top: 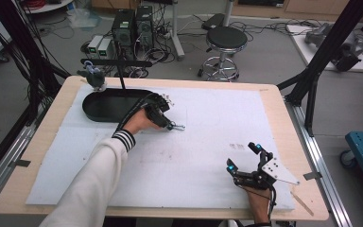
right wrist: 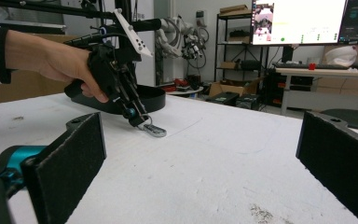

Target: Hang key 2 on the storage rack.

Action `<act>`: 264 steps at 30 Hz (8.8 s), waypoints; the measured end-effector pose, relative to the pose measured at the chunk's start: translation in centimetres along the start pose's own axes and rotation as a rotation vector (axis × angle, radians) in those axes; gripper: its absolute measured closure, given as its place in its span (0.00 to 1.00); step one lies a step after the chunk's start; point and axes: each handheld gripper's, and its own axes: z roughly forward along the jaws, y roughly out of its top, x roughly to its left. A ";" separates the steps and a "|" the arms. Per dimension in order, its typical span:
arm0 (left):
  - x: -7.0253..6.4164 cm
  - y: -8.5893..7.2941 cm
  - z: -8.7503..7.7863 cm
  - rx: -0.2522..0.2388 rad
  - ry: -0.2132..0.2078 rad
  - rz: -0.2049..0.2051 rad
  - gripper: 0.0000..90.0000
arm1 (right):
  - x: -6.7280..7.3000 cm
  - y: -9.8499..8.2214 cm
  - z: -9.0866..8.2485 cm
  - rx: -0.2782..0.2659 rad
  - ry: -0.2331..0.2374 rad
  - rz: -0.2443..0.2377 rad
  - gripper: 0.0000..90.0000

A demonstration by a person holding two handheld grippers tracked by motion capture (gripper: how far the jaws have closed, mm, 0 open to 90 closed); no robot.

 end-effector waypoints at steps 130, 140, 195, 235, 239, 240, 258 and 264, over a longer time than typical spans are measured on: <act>7.2 -4.8 -19.4 -0.564 0.386 -0.195 0.98 | 0.1 0.0 0.1 0.005 -0.023 -0.011 0.01; 7.3 -5.0 -19.4 -0.560 0.392 -0.197 0.98 | 0.1 0.0 0.1 0.005 -0.024 -0.011 0.01; 7.8 -4.7 -19.9 -0.575 0.569 -0.238 0.71 | 0.2 0.0 0.1 0.007 -0.025 -0.009 0.01; -4.6 -20.8 -21.0 -0.876 0.436 -0.036 0.02 | 0.2 0.0 0.1 0.009 -0.029 -0.019 0.01; -5.9 -23.5 -20.4 -0.928 0.449 -0.060 0.02 | 0.2 0.0 0.1 0.010 -0.026 -0.018 0.01; -6.2 -24.1 -20.2 -0.937 0.454 -0.059 0.02 | 0.3 0.0 0.1 0.010 -0.026 -0.019 0.01; -7.7 -29.8 -14.9 -0.977 0.508 -0.157 0.02 | 0.2 0.0 0.1 0.006 -0.030 -0.022 0.01; -7.5 -30.6 -14.5 -0.990 0.529 -0.194 0.02 | 0.2 0.0 0.1 0.006 -0.029 -0.017 0.01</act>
